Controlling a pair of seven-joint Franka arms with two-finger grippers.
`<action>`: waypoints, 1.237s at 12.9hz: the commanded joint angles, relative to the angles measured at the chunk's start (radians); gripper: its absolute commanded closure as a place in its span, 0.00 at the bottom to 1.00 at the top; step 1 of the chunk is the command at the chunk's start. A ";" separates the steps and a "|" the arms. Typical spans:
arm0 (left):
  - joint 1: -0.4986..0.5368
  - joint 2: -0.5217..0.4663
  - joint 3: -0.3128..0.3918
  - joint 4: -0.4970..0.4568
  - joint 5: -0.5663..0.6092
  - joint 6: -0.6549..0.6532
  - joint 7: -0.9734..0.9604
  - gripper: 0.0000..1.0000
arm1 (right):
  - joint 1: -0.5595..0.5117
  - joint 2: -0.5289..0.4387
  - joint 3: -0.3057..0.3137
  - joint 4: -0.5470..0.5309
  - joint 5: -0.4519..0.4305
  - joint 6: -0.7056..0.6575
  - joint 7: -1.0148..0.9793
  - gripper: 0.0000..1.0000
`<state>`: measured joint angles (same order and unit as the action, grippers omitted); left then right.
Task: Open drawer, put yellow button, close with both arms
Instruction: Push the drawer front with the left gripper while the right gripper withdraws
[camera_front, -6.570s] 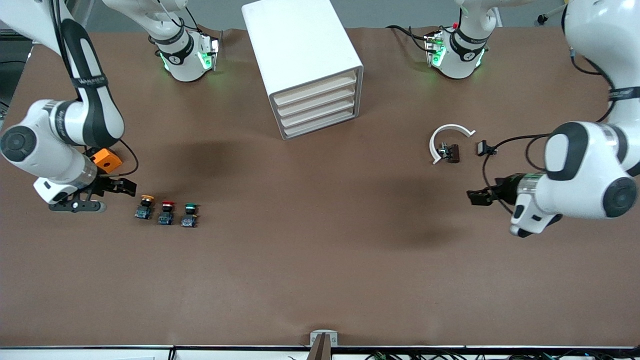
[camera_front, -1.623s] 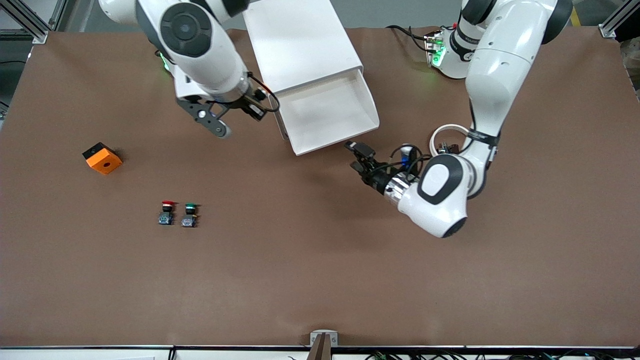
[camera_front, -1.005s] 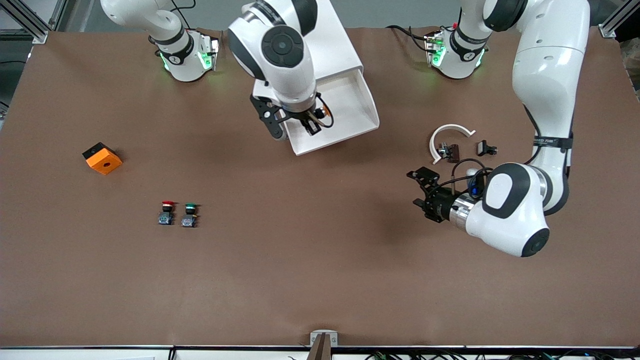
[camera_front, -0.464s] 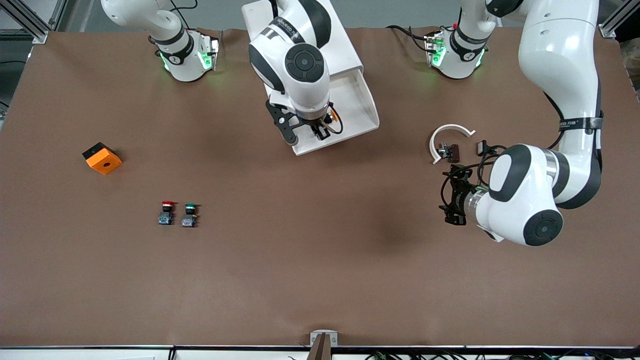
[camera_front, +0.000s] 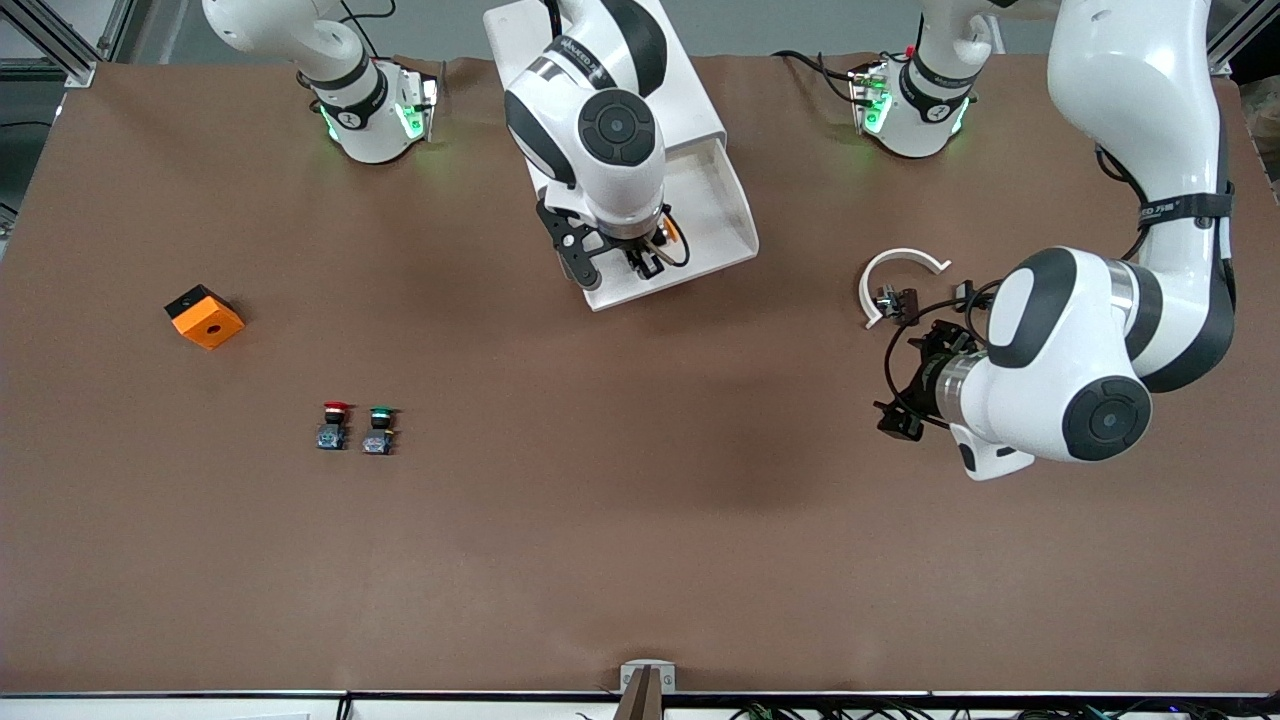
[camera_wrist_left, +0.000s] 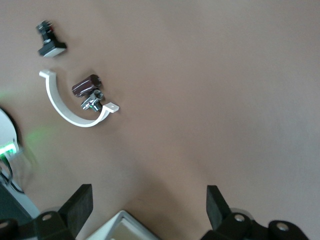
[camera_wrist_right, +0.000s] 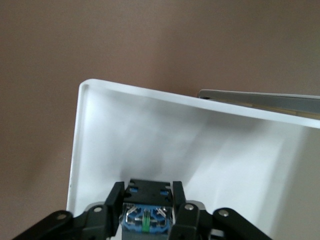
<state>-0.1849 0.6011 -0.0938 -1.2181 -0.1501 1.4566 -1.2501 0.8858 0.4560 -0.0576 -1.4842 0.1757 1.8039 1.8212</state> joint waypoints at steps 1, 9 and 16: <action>0.002 -0.090 -0.032 -0.119 0.023 0.083 0.144 0.00 | 0.016 0.010 -0.011 0.027 0.001 -0.021 0.009 0.00; -0.002 -0.188 -0.213 -0.392 0.084 0.364 0.264 0.00 | -0.062 -0.144 -0.024 0.131 -0.004 -0.200 -0.046 0.00; -0.128 -0.167 -0.267 -0.436 0.083 0.436 0.242 0.00 | -0.295 -0.375 -0.022 0.125 -0.066 -0.558 -0.798 0.00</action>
<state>-0.2862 0.4478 -0.3610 -1.6350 -0.0851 1.8769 -1.0028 0.6412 0.1222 -0.0963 -1.3276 0.1608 1.2893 1.2341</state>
